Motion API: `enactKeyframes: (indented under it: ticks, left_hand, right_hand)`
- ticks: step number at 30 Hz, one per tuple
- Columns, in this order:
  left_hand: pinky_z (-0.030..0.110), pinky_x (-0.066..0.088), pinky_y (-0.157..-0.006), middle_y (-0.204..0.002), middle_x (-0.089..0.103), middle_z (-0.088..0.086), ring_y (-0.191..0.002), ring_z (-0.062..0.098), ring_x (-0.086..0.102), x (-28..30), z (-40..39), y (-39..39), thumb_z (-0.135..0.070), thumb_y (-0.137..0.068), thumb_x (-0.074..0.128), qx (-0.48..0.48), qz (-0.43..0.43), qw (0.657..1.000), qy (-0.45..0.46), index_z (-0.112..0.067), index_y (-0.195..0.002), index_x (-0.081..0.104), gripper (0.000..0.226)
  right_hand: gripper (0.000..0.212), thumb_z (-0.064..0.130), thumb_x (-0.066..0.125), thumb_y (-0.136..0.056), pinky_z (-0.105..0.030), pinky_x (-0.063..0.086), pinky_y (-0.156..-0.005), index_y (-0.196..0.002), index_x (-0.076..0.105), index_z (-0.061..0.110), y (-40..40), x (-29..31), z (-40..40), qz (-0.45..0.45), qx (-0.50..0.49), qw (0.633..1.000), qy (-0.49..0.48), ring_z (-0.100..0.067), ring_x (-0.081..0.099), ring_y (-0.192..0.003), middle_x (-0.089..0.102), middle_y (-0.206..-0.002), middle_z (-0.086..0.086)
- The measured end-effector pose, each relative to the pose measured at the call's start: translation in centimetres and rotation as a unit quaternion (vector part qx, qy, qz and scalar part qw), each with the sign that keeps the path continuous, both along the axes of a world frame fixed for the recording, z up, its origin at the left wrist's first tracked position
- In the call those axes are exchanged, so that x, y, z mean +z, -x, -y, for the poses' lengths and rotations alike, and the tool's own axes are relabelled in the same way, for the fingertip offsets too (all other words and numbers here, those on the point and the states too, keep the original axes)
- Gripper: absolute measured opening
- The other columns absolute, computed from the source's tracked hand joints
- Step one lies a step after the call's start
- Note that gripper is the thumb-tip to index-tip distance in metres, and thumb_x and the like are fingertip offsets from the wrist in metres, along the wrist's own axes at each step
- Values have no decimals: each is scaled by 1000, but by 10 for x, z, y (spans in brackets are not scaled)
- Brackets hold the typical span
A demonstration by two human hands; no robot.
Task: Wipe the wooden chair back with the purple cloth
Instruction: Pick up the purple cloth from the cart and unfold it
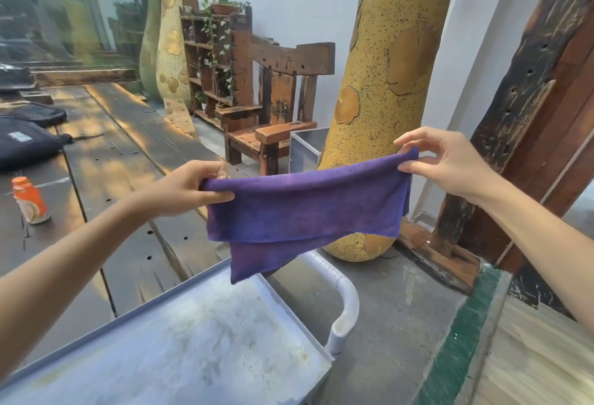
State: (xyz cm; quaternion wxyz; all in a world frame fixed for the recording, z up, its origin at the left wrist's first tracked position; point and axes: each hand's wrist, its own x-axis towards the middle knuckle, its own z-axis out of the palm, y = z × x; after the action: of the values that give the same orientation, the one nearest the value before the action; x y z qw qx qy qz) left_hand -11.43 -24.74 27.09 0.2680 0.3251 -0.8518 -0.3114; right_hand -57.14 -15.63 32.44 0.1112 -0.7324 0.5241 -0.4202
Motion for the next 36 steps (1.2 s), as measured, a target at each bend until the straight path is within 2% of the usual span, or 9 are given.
enactKeyframes:
  ticks: [3,6,9,12,16,20,25,33,36]
  left_hand:
    - [35,40,-69,-75,66,21,-82,17,60,2,1,1,0,-89,74,11,-18,999,-35,-21,-62,40,48]
    - [42,45,-68,-77,64,32,-77,23,57,0,1,5,6,-84,77,33,-27,997,-65,-16,-68,46,41]
    - [48,55,-76,-83,74,26,-78,29,71,-7,1,8,7,-79,81,37,5,996,-86,-5,-83,55,29]
    - [49,58,-80,-80,78,17,-84,42,74,-16,1,11,6,-73,86,32,44,994,-93,-3,-82,61,29]
    - [36,49,-62,-69,66,15,-64,21,61,-32,0,11,-2,-71,90,41,48,994,-85,-6,-75,57,33]
    - [26,50,-49,-59,54,-2,-57,11,52,-47,0,3,-7,-80,85,96,16,987,-129,-10,-70,56,31]
    - [22,55,-63,-73,64,14,-71,16,60,-64,-4,4,-1,-82,82,135,-40,978,-156,14,-84,57,29]
    - [42,59,-84,-84,76,16,-79,18,72,-68,-12,3,2,-79,83,94,-21,992,-87,2,-84,68,16]
    - [38,60,-88,-92,79,12,-87,22,75,-66,-18,2,2,-80,83,41,5,998,-57,1,-92,75,15]
  right_hand:
    - [57,-16,71,-84,-17,55,-89,-112,73,33,0,0,3,-6,13,1000,-9,-4,72,-96,77,-96,17]
    - [55,-17,66,-87,-20,55,-95,-114,74,29,-1,0,4,0,26,1000,-17,-6,72,-108,78,-107,15]
    - [45,-10,69,-89,-17,54,-94,-113,77,27,-3,1,5,-3,35,999,-15,-4,71,-109,77,-109,17]
    - [40,-7,71,-89,-16,55,-90,-109,79,27,-7,0,4,-4,39,999,-15,-4,72,-104,78,-104,17]
    - [32,-6,72,-89,-13,53,-85,-98,81,23,-11,-4,6,26,47,998,-15,-2,72,-91,80,-93,14]
    - [28,-5,73,-88,-13,52,-80,-96,81,21,-5,-7,6,71,36,997,-6,-5,72,-88,80,-90,10]
    - [24,-6,74,-87,-11,51,-78,-95,80,16,-9,-9,8,64,34,997,-2,0,71,-84,79,-86,14]
    - [23,-5,75,-87,-11,51,-78,-95,79,17,-11,-4,10,74,19,997,19,1,70,-81,78,-83,17]
    - [27,-2,75,-88,-12,51,-76,-94,80,23,-11,0,11,77,10,997,30,-2,69,-78,78,-82,16]
